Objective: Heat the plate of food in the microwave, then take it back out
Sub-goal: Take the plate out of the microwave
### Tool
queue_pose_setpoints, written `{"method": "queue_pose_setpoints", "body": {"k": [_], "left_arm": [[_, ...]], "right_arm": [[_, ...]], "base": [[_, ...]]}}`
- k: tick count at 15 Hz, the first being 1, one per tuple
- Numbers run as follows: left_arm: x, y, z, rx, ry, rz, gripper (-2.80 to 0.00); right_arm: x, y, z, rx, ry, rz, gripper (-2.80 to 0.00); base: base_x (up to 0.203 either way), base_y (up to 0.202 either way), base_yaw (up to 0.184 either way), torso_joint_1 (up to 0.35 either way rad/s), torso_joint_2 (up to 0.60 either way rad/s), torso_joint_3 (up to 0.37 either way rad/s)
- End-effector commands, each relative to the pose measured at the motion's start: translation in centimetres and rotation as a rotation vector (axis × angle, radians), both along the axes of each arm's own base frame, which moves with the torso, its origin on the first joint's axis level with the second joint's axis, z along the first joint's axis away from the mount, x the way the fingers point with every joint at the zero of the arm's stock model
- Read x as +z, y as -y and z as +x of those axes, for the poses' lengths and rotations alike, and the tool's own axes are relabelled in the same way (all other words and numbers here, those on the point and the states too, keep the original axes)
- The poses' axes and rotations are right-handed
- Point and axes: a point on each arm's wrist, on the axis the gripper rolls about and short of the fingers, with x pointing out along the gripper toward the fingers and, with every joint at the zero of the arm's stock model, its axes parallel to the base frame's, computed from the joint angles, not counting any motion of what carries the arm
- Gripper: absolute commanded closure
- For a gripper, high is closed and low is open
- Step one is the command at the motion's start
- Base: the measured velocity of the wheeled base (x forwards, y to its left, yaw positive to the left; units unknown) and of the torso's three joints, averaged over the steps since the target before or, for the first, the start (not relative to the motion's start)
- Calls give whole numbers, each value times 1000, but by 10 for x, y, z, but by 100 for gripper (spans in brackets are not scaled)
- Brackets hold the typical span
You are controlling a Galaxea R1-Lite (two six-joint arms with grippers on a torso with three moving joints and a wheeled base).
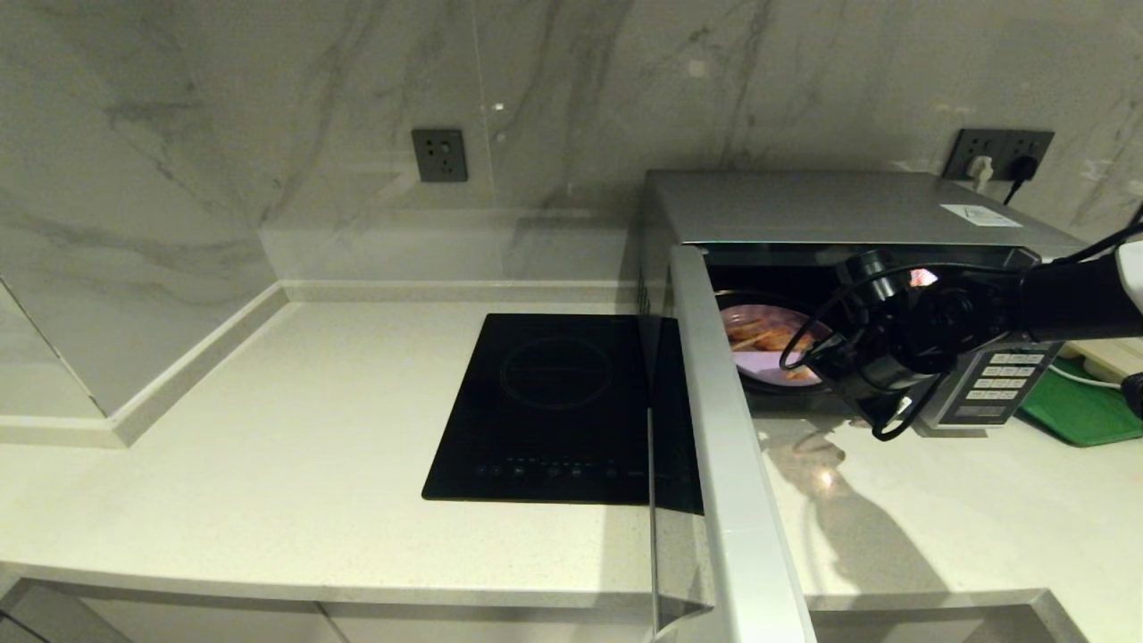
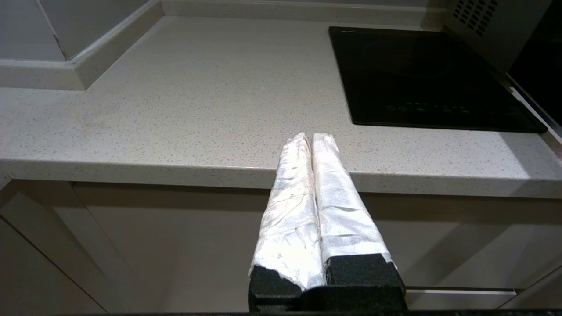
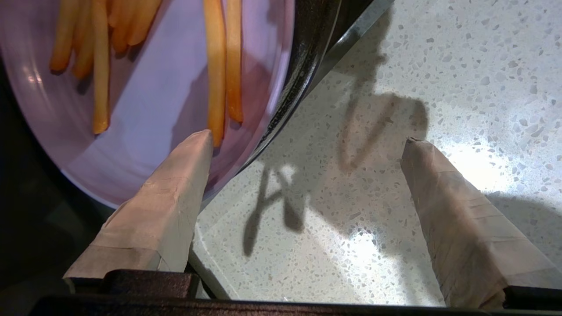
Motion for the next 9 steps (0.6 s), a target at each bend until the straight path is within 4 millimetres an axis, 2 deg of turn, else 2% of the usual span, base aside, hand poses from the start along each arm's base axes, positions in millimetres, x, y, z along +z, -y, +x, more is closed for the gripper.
{"method": "queue_pose_setpoints", "body": {"k": [1, 9], "left_arm": [[0, 0, 0, 1, 0, 0, 0], [0, 0, 0, 1, 0, -1, 0]], "right_arm": [[-5, 0, 2, -5, -11, 0, -280], [-12, -1, 5, -13, -25, -13, -280]], "base": [[0, 0, 0, 0, 0, 0], [0, 0, 0, 0, 0, 0]]}}
